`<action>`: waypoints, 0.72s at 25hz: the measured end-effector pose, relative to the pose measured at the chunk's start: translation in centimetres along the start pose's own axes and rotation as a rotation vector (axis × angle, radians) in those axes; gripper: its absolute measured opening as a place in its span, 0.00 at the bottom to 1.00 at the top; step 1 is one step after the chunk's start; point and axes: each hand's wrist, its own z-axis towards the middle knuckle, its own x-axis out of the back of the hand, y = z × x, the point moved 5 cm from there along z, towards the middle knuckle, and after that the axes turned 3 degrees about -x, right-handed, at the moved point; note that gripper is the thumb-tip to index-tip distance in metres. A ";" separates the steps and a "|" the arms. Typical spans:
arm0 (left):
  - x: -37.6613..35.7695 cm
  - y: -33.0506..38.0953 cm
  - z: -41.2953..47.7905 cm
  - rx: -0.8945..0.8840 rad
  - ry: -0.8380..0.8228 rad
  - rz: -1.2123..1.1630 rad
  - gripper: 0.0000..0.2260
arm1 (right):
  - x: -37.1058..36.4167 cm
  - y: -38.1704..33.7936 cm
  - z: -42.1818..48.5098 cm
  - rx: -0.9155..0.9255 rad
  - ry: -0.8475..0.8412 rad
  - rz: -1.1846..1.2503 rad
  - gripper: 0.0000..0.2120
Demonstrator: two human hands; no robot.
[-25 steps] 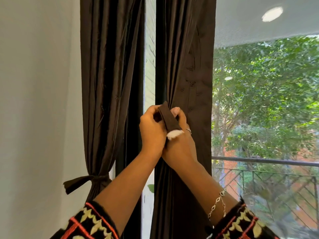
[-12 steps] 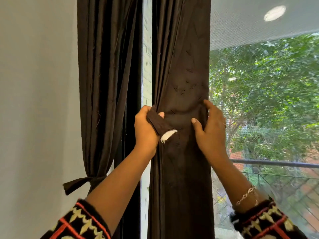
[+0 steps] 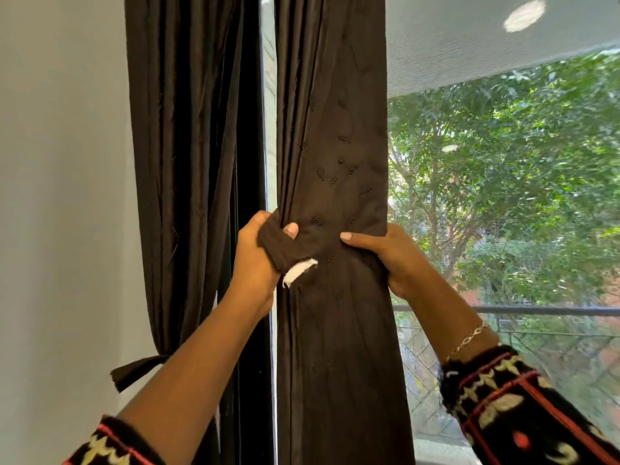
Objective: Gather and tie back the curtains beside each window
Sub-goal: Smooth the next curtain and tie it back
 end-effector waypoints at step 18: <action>-2.1 1.0 -0.9 -0.080 -0.044 0.141 0.09 | -7.3 0.6 -8.6 0.654 0.035 -0.797 0.27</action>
